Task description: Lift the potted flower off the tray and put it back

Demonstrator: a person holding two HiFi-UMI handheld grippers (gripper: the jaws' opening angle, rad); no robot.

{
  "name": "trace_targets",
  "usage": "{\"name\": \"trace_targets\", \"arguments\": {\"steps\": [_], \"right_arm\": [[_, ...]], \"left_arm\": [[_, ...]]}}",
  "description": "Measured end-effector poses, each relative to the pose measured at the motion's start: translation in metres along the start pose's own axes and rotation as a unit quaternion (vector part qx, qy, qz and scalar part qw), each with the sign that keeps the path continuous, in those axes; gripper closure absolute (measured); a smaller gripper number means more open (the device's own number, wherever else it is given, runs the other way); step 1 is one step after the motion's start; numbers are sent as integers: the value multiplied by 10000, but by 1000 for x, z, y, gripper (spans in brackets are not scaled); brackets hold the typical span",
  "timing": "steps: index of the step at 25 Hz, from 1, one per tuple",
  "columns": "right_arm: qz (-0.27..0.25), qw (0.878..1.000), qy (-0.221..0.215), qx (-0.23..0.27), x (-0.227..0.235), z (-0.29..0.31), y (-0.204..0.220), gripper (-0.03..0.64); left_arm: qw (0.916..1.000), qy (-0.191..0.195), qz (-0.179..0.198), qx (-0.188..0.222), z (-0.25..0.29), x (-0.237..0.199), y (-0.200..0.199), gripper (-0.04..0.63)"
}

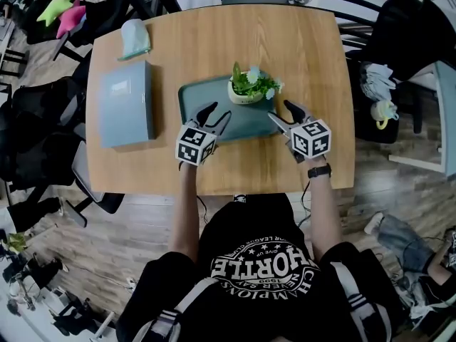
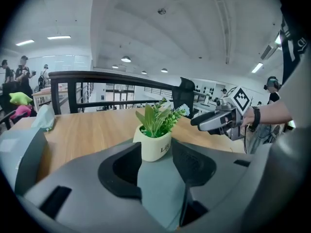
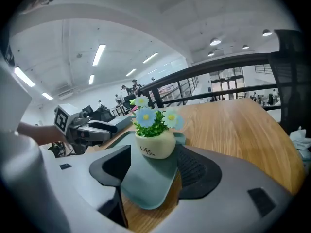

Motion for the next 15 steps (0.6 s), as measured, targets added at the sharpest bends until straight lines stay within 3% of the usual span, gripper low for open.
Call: {"name": "trace_targets", "arguments": {"steps": [7, 10, 15], "right_arm": [[-565, 9942, -870, -282, 21, 19, -10, 189], [-691, 9893, -1242, -342, 27, 29, -13, 140], [-1021, 9835, -1374, -592, 36, 50, -14, 127]], "left_arm": [[9983, 566, 109, -54, 17, -15, 14, 221], [9968, 778, 159, -31, 24, -22, 15, 192], [9911, 1310, 221, -25, 39, -28, 17, 147]]}}
Point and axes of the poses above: the fingertips, and each gripper's own axes: z forward along the fingers, x to its right, y out of its underside, the point moved 10 cm from there along -z, backward along the fingers, and after that the axes turned 10 degrees about z, right-handed, at the moved point
